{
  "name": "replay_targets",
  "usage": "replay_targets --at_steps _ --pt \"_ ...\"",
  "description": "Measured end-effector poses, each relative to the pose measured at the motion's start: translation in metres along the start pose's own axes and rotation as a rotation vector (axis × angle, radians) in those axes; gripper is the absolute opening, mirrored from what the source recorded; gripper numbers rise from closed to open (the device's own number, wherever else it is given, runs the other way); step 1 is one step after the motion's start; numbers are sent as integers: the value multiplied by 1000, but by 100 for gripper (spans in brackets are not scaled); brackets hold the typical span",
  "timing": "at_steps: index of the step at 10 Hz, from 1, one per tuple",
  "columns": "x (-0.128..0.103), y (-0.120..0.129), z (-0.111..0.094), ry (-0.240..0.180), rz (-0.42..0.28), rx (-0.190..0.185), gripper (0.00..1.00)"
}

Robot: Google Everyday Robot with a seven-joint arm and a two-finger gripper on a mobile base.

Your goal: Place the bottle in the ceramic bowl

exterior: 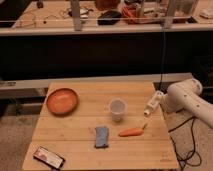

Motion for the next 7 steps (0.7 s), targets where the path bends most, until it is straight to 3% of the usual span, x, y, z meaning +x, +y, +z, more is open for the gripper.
replay_targets --at_steps 3,7 --pt "1 -4 2 10 -26 6 80" --pt "7 -13 8 -5 -111 36 80"
